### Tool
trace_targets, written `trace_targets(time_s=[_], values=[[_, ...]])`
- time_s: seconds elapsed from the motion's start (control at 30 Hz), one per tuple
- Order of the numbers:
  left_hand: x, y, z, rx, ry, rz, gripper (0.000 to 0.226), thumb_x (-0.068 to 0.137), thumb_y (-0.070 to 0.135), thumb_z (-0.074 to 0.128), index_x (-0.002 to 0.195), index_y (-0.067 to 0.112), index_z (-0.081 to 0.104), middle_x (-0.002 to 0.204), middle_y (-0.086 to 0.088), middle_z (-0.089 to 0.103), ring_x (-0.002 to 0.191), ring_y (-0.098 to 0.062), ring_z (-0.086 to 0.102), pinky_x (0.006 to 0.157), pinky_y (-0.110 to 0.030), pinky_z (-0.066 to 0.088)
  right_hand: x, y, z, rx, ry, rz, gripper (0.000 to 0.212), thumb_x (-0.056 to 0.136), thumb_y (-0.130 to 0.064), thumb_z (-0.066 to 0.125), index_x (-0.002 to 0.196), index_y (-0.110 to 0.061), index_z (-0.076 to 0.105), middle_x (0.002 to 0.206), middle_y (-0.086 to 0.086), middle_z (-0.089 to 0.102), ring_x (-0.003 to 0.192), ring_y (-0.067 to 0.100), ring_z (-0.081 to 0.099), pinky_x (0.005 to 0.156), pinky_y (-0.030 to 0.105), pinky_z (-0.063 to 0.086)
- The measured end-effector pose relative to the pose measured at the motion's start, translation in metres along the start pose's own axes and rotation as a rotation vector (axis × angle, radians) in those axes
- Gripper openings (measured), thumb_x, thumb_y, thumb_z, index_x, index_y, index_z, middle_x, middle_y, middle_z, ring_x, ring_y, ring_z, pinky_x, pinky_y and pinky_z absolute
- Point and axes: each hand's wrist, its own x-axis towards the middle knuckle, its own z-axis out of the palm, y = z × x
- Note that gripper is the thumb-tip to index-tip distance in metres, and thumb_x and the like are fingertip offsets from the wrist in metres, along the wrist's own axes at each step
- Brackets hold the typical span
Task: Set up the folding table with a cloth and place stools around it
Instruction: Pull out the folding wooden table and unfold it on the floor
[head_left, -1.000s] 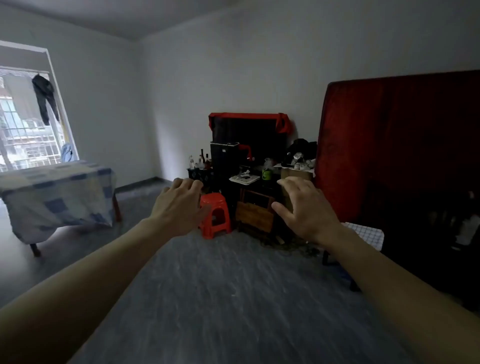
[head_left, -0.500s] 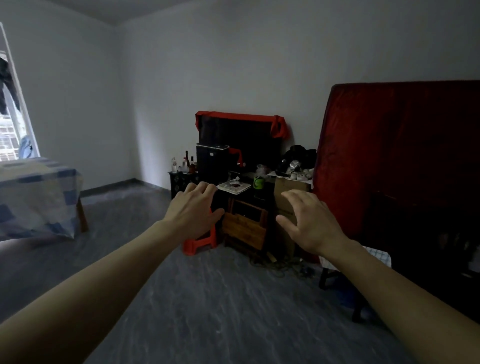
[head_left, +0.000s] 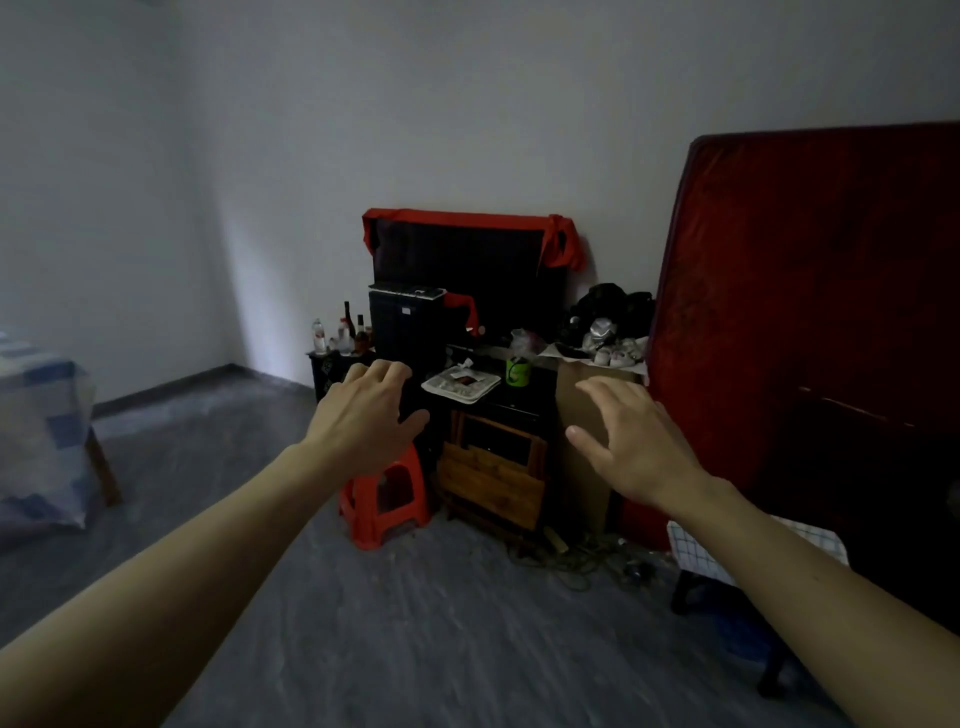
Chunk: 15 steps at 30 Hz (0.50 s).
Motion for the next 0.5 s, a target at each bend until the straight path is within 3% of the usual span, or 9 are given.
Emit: trace_targets(time_s=[0.5], values=[[0.308,-0.087,0.26,0.041,-0.133,0.127,0.061,0.089,0.057,0.051,0.137,0.02,0.041,0.137,0.0,0.049,0.121,-0.024,0.045,0.092,-0.041,0.046,0.302,0.146,0.24,0.075,-0.077,0.082,0.061,0.097,-0.048,0.049,0.15,-0.021,0.033,0.155,-0.002,0.032,0.144,0.015,0.021,0.117,0.037,0.024]])
